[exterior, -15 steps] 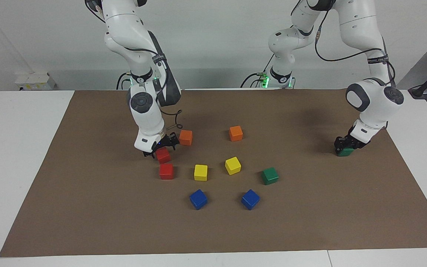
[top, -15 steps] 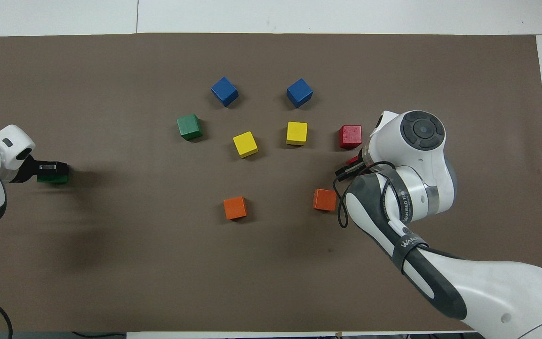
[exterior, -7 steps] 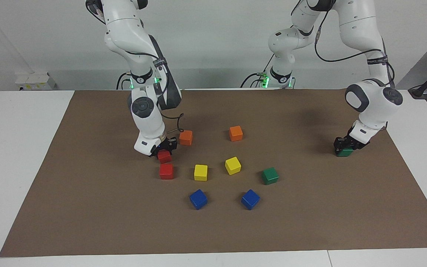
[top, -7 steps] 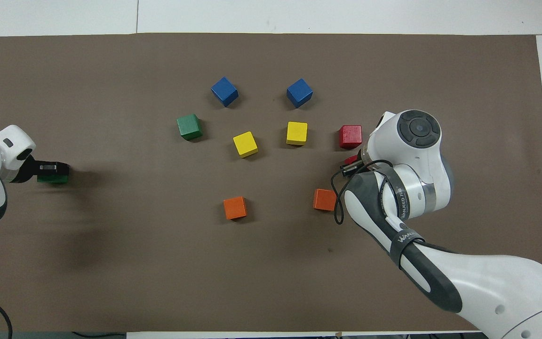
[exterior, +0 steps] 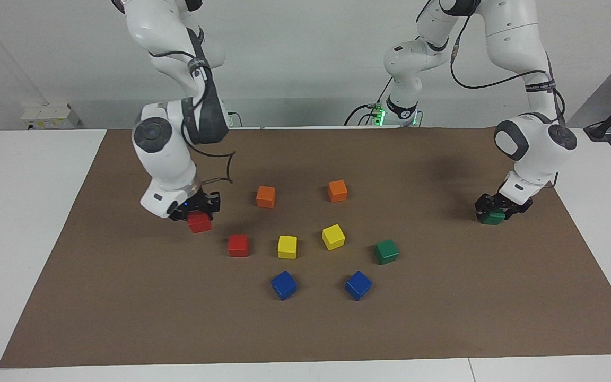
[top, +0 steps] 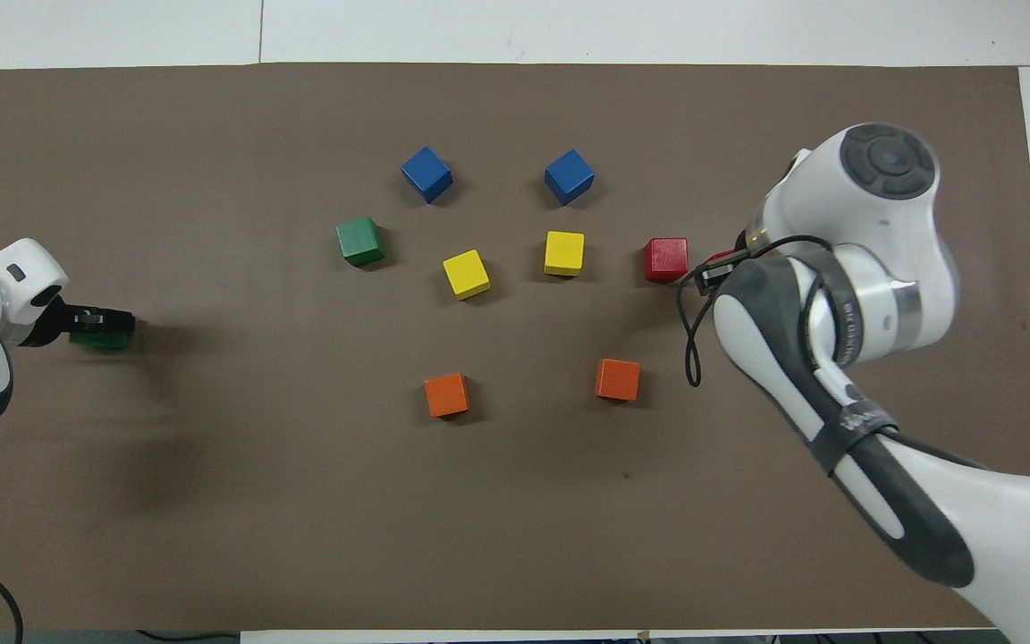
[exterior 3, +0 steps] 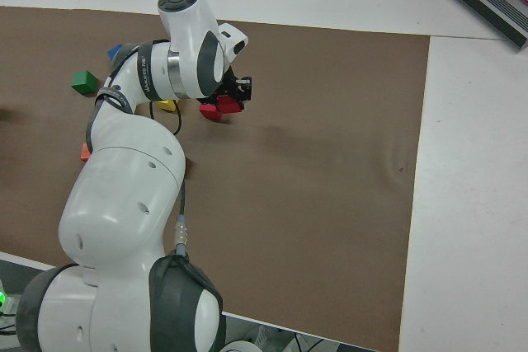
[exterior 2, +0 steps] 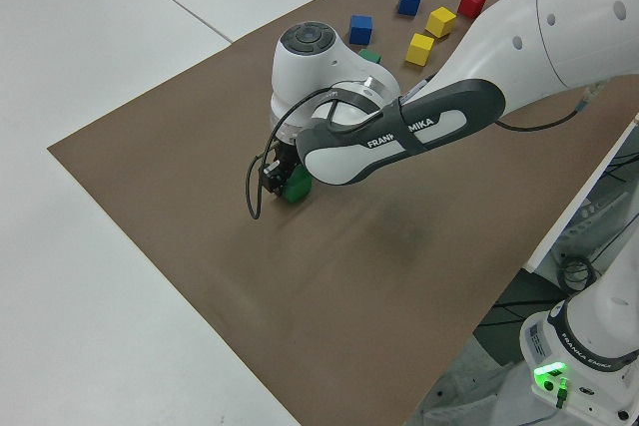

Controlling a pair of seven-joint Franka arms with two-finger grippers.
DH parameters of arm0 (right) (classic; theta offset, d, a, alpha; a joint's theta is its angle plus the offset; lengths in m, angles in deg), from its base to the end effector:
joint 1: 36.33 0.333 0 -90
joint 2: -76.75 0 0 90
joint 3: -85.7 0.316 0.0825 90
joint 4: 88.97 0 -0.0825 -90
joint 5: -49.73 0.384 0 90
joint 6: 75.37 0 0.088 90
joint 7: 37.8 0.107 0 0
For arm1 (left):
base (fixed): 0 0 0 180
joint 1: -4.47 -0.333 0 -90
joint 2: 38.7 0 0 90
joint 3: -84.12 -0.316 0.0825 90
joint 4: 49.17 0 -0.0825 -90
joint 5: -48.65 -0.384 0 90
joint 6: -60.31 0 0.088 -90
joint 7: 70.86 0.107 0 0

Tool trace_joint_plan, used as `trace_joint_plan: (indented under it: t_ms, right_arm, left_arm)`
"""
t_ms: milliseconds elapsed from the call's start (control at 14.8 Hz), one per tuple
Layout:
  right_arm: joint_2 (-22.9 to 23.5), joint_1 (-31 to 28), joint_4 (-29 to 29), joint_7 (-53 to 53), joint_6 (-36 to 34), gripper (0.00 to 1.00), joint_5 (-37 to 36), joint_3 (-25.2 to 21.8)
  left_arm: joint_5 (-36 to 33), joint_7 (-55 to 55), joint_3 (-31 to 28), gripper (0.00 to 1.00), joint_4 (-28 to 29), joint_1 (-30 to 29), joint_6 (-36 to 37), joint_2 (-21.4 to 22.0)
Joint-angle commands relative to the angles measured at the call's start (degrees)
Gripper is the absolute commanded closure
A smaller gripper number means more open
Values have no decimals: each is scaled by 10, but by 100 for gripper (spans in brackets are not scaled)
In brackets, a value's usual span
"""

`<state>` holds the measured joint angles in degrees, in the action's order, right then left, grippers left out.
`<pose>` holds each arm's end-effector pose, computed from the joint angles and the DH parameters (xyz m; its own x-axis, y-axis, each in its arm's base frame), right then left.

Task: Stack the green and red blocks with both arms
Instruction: 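Lower the green cube near the table edge and open the left gripper, then reach the left gripper to the other green cube and grasp it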

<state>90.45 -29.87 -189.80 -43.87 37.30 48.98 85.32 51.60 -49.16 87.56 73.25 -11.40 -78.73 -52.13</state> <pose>0.6196 0.0654 0.4263 0.9759 0.2155 -0.0337 0.2159 -0.9764 0.0100 0.5606 0.1239 0.3014 0.9903 -0.1203 0.0693 -0.1224 -0.9921 0.0260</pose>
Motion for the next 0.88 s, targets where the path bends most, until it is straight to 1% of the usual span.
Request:
trace_joint_plan:
  t_ms: [0, 68, 203, 271, 339, 542, 677, 813]
  right_arm:
    - [1, -75, 12, -60, 8, 100, -7, 5]
    - [-1, -90, 7, -61, 11, 100, -4, 6]
    - [-3, -117, 1, -55, 11, 100, 0, 6]
    - [-4, -126, -8, -48, 18, 100, 7, 6]
    - [-9, -130, -17, -40, 35, 100, 9, 5]
    - [-25, -135, -85, -39, 99, 100, 9, 5]
    - [-32, -134, -107, -33, 113, 100, 8, 5]
    - [-32, -134, -115, -31, 117, 100, 8, 4]
  left_arm:
    - [-7, 7, -6, 0, -16, 6, 25, 8]
    - [-7, 6, -6, 0, -37, 7, 57, 11]
    - [-7, -3, -5, 0, -116, 19, 158, 11]
    - [-7, -23, -5, 0, -159, 31, 205, 7]
    - [-7, -66, -5, 0, -189, 51, 234, 4]
    - [-8, -205, -5, 0, -233, 122, 260, -1]
    - [-8, -291, -6, 0, -257, 165, 262, -14]
    - [-7, -361, -6, 0, -278, 203, 267, -25]
